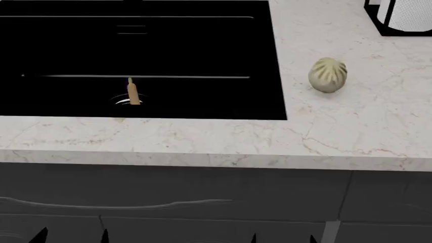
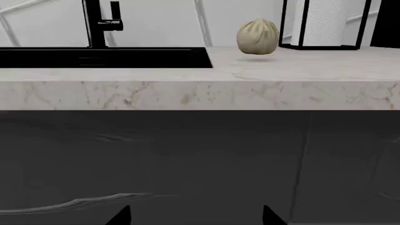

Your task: Turn the sink spout to the right.

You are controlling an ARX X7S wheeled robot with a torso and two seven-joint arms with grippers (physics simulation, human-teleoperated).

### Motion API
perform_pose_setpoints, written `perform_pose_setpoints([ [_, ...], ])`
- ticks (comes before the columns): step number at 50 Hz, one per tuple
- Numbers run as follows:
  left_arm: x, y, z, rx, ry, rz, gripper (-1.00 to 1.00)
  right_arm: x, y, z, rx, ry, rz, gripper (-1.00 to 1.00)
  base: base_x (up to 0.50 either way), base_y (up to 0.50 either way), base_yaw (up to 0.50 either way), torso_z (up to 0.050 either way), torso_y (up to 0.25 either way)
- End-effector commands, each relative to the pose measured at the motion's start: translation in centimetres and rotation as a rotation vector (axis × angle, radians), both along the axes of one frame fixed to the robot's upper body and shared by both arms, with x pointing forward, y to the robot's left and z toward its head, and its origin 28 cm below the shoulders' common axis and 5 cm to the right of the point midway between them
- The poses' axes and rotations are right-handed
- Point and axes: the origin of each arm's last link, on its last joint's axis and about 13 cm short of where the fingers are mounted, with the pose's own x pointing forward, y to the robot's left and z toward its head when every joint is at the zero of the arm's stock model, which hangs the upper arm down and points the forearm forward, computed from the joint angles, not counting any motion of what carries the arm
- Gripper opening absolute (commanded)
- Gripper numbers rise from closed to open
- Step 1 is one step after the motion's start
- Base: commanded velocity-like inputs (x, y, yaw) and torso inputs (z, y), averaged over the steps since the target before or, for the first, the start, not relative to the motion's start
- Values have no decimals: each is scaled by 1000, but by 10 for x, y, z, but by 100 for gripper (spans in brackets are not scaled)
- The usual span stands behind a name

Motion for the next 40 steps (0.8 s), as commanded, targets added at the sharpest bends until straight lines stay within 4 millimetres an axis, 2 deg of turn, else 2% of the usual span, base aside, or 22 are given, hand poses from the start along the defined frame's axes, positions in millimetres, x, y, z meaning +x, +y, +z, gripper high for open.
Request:
perform_pose_setpoints([
  [1,0,0,0,0,0,0,100,0,1,1,0,0,0,100,0,0,0,0,0],
  [3,-2,0,2,-27,-20,-30,100,0,1,0,-2,2,-3,100,0,0,0,0,0],
  [4,-1,1,1,10,-14,8,100,0,0,1,8,2,-4,100,0,0,0,0,0],
  [6,-3,-1,1,-7,-20,-57,100,-1,1,1,11,2,-5,100,0,0,0,0,0],
  [17,-4,-1,1,-10,-35,-63,100,1,0,-2,-7,10,-20,100,0,0,0,0,0],
  [40,-4,-2,1,-12,-16,-106,100,1,0,-3,-22,15,-21,100,0,0,0,50,0],
])
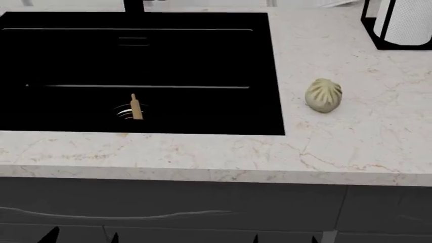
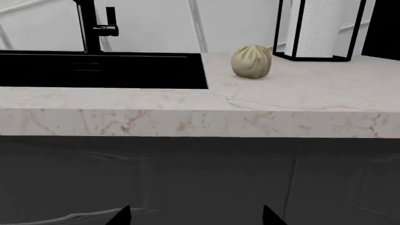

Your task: Turn the sink spout to the right.

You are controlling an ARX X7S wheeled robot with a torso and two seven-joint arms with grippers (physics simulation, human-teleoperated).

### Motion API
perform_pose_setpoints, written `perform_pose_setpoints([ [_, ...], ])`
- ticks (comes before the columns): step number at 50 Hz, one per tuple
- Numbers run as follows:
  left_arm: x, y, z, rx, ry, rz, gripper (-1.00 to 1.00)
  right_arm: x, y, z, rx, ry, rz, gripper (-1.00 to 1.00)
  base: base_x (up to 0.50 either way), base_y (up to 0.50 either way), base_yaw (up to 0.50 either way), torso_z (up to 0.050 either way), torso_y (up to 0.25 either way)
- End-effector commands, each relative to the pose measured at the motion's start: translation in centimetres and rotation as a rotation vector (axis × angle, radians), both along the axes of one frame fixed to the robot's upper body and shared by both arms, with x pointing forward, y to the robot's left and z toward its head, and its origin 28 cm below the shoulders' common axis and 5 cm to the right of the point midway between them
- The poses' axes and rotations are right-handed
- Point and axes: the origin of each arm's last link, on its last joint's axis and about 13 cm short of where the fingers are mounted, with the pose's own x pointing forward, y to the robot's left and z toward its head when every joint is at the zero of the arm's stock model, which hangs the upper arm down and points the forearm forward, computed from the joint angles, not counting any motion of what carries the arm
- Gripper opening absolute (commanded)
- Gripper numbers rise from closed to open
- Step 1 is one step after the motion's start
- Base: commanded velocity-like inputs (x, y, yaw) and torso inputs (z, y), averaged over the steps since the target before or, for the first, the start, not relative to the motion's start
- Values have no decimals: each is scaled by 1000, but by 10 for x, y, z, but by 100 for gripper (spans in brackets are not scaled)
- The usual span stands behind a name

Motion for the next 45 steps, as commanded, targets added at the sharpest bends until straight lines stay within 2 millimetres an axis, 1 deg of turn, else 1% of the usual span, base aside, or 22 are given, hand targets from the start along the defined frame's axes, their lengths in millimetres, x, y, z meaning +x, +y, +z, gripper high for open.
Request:
perform_pose_setpoints([
  [1,0,0,-1,0,5,-14,100,0,0,-2,-5,2,-3,100,0,0,0,50,0],
  [14,-1,-1,0,6,10,-20,100,0,0,0,-7,0,1,100,0,0,0,50,0],
  [18,-2,0,2,4,-25,23,100,1,-3,1,10,1,-29,100,0,0,0,29,0],
  [20,-4,2,6,15,-11,18,100,1,-4,6,12,-6,-45,100,0,0,0,0,0],
  [22,-4,2,17,32,-40,16,100,1,-4,18,3,-21,-43,100,0,0,0,0,0],
  [23,-2,3,21,43,-28,38,100,1,-5,25,10,-35,-42,100,0,0,0,0,0],
  [24,-1,3,24,45,-19,54,100,2,-5,28,17,-38,-40,100,0,0,0,0,0],
  [25,-1,2,29,40,-29,42,100,1,-6,32,48,-52,-53,100,0,0,0,0,0],
  [27,-1,1,37,84,-69,41,100,-1,-6,40,20,-58,-35,100,0,0,0,0,0],
  [31,-1,2,48,86,-106,34,100,-4,-10,59,9,-90,-40,100,0,0,0,0,0],
  [32,0,2,49,110,-116,39,100,-6,-11,61,3,-91,-40,100,0,0,0,0,0],
  [34,0,4,54,101,-126,39,100,-9,-14,68,0,-110,-54,100,0,0,0,0,0],
  [35,0,6,60,98,-160,81,100,-10,-16,71,0,-116,-59,100,0,0,0,0,0],
  [36,-1,6,63,69,-157,81,100,-10,-17,72,-5,-123,-67,100,0,0,0,0,0],
  [38,-2,7,71,84,-173,76,100,-11,-18,73,-45,-121,-75,100,0,0,0,0,0],
  [39,-2,7,74,82,-177,76,100,-11,-18,75,-38,-127,-71,100,0,0,0,0,0],
  [42,2,11,78,82,-198,97,100,-13,-19,84,-48,-143,-90,100,0,0,0,0,0],
  [43,3,10,77,106,-202,88,100,-14,-18,87,-61,-149,-85,100,0,0,0,0,0],
  [45,0,11,84,94,-223,86,100,-14,-19,93,-68,-155,-90,100,0,0,0,0,0],
])
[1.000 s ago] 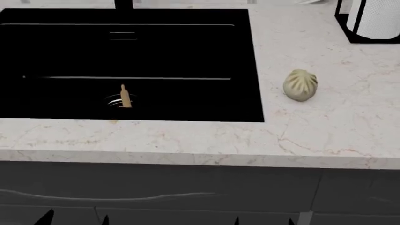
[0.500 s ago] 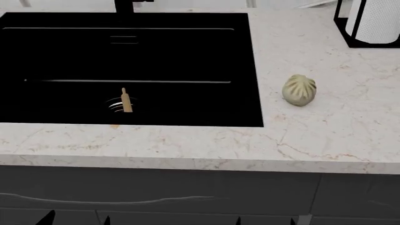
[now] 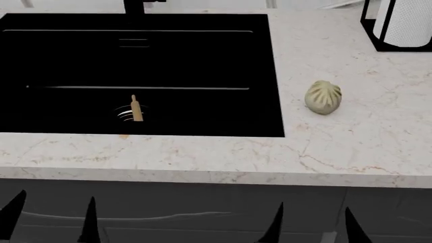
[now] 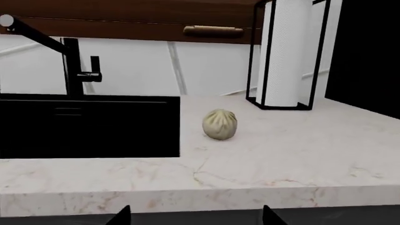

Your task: Turn the sink spout to the right.

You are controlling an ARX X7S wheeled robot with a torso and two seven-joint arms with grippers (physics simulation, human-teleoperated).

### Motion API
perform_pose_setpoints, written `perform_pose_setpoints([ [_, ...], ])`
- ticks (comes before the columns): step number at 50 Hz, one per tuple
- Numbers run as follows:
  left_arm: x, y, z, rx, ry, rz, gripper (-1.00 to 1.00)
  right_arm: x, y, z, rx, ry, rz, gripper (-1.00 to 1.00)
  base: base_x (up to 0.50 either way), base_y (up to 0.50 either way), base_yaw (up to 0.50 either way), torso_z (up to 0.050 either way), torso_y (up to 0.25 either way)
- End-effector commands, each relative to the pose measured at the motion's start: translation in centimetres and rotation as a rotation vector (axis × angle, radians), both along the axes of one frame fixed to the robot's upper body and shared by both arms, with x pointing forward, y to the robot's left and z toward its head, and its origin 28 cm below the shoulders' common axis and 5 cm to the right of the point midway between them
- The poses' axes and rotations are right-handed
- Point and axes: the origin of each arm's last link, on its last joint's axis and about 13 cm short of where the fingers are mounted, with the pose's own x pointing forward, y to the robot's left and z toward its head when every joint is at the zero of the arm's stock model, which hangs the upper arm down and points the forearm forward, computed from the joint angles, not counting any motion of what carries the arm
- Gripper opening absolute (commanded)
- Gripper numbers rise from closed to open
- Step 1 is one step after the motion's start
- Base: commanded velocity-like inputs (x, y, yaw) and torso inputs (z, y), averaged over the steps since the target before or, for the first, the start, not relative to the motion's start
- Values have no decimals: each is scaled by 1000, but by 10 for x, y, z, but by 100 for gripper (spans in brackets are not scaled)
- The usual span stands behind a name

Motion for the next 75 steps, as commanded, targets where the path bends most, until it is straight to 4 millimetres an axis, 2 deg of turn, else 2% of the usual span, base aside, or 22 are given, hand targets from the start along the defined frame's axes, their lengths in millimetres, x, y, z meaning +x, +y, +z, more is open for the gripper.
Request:
perform_pose_setpoints([
  [1,-1,6,28,5,-86,30,100,-7,-5,31,-48,-53,-42,100,0,0,0,0,0],
  [10,-3,15,54,-5,-153,94,100,-11,-18,58,-59,-113,-103,100,0,0,0,0,0],
  [14,-4,20,65,17,-192,128,100,-10,-19,64,-80,-123,-107,100,0,0,0,0,0],
  [16,-2,22,64,109,-208,185,100,-10,-19,67,-81,-131,-110,100,0,0,0,0,0],
  [17,-2,22,65,64,-200,163,100,-9,-19,69,-86,-135,-115,100,0,0,0,0,0],
  [25,-10,30,82,52,-242,206,100,-12,-20,91,-107,-183,-128,100,0,0,0,0,0],
  [30,-13,34,90,52,-264,222,100,-6,-22,98,-117,-191,-139,100,0,0,0,0,0],
  [38,-16,36,98,29,-270,214,100,-10,-25,111,-122,-219,-155,100,0,0,0,0,0],
  [40,-16,36,100,92,-295,204,100,-7,-27,114,-124,-218,-158,100,0,0,0,0,0],
  [44,-19,39,108,43,-295,207,100,-8,-29,121,-123,-233,-168,100,0,0,0,0,0],
  [57,-22,37,110,44,-290,206,100,-5,-28,132,-115,-267,-178,100,0,0,0,0,0],
  [70,-20,38,110,-12,-254,199,100,-4,-26,134,-138,-268,-183,100,0,0,0,0,0],
  [75,-16,37,112,36,-228,242,100,-3,-25,135,-135,-271,-185,100,0,0,0,0,0],
])
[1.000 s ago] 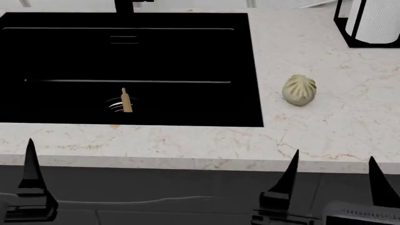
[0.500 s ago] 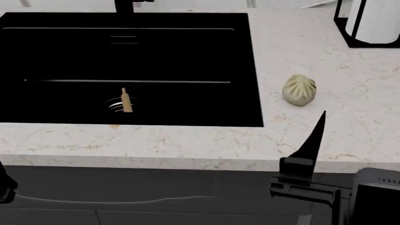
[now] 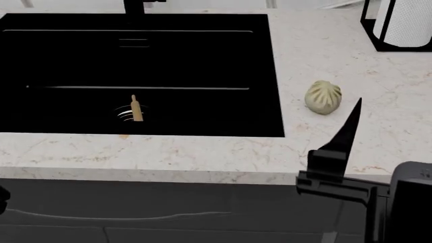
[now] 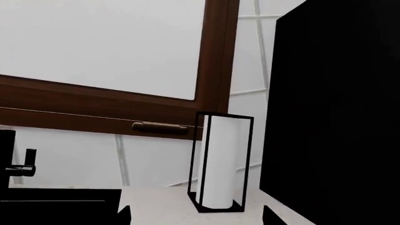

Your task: Turn the sink spout to the right.

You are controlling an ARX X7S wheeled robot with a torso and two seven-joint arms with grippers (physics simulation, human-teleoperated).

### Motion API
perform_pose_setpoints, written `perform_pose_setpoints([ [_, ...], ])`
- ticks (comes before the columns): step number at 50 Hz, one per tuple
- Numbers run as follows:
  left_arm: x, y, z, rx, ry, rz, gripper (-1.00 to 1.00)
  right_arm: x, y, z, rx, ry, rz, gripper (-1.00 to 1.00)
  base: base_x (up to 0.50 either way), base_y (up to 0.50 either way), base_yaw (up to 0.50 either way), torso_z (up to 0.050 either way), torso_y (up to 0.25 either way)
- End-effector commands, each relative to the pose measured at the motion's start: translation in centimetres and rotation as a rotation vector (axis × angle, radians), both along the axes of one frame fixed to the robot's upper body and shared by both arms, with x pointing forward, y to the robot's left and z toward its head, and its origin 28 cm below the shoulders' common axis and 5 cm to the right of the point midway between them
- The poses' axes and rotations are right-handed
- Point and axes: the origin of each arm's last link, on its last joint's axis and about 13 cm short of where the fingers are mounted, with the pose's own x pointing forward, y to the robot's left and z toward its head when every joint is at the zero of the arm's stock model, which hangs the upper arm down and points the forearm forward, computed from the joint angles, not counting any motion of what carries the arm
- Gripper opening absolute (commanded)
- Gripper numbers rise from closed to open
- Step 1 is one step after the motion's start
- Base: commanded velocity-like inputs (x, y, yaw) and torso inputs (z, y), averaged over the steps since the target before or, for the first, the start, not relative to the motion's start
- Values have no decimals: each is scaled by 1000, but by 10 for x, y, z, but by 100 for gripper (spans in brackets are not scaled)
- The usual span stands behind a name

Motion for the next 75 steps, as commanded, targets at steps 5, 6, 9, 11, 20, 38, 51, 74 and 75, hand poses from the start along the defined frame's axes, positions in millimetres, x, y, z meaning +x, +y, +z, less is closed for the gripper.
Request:
perform_pose_setpoints([
  [5,-1,0,3,-24,-11,-7,100,0,2,6,11,-35,21,100,0,0,0,0,0],
  [6,-1,1,3,-25,-12,-7,100,0,2,6,6,-26,18,100,0,0,0,0,0],
  [9,0,2,0,-29,-6,-5,100,0,2,4,-20,-33,25,100,0,0,0,0,0],
  [11,0,3,-2,-29,1,-3,100,0,1,1,-17,-27,25,100,0,248,0,0,0],
  [20,0,2,-3,-15,-1,-13,100,-1,2,0,-26,-16,22,100,0,250,0,0,0],
  [38,-1,3,0,-16,-13,-13,100,-1,3,-1,-24,-12,21,100,0,251,0,0,0],
  [51,0,3,0,-19,-14,-6,100,0,3,-2,-22,-10,20,100,0,251,0,0,0],
  [74,-1,0,1,-9,-12,-23,100,-1,-2,-8,0,16,-8,100,172,123,0,0,0],
  [75,-1,0,1,-4,-10,-22,100,-1,-2,-7,2,16,-8,100,258,0,0,0,0],
])
